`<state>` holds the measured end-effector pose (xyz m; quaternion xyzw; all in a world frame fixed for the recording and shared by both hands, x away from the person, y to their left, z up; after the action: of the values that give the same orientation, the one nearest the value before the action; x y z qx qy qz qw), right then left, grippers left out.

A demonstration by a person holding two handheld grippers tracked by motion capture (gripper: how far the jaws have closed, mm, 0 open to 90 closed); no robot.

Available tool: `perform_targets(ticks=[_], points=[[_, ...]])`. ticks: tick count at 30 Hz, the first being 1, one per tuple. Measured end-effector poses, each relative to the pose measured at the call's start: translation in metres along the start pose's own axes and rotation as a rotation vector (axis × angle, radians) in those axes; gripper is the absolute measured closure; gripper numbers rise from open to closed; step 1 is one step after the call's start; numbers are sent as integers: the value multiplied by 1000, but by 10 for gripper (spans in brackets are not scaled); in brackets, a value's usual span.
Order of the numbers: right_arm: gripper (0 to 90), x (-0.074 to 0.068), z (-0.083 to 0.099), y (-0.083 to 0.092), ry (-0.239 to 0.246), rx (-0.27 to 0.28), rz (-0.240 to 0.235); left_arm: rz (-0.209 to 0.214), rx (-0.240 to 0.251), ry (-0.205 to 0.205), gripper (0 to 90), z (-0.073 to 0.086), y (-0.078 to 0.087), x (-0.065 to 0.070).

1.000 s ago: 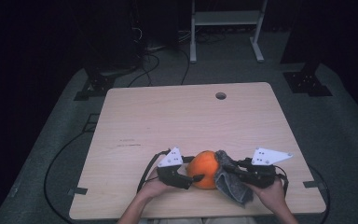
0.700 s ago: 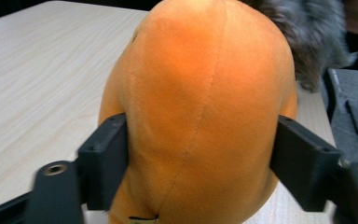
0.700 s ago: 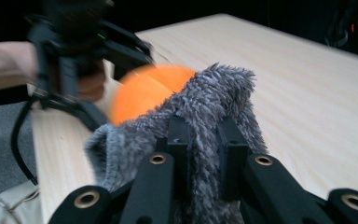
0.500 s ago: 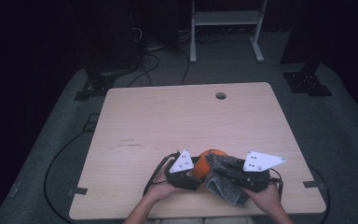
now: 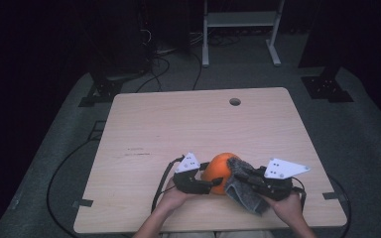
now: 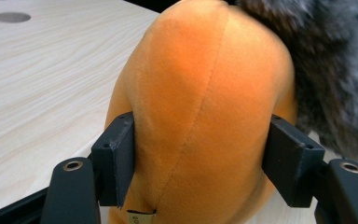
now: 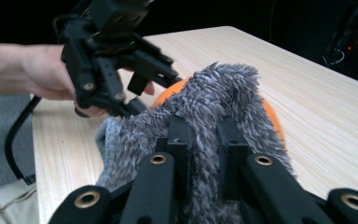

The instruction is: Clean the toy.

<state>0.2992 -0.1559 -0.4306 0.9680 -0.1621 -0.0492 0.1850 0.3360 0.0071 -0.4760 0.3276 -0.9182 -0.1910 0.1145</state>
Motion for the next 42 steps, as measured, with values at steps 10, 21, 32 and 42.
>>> perform_targets(ticks=[10,21,32,42], points=[[779,5,6,4,-26,-18,11,-1,9,38,310,0,-2,0],[779,9,4,12,-23,5,24,-7,27,-183,224,1,-7,14],[779,20,4,22,-72,7,2,6,44,-326,245,0,-9,39],[776,17,9,22,-77,-14,-13,65,-6,-215,141,5,-15,29]])
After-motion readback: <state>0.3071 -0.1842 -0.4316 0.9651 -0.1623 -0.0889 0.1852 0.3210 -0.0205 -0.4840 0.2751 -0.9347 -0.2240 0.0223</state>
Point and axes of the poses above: each handheld gripper's, and its own axes: y roughly backward along the jaws, z roughly out of its underside, x roughly to its right, the point moved 7 cm from there along -y, roughly forward along the jaws, and after that the axes turned 13 degrees about -z, right-handed, at the moved point
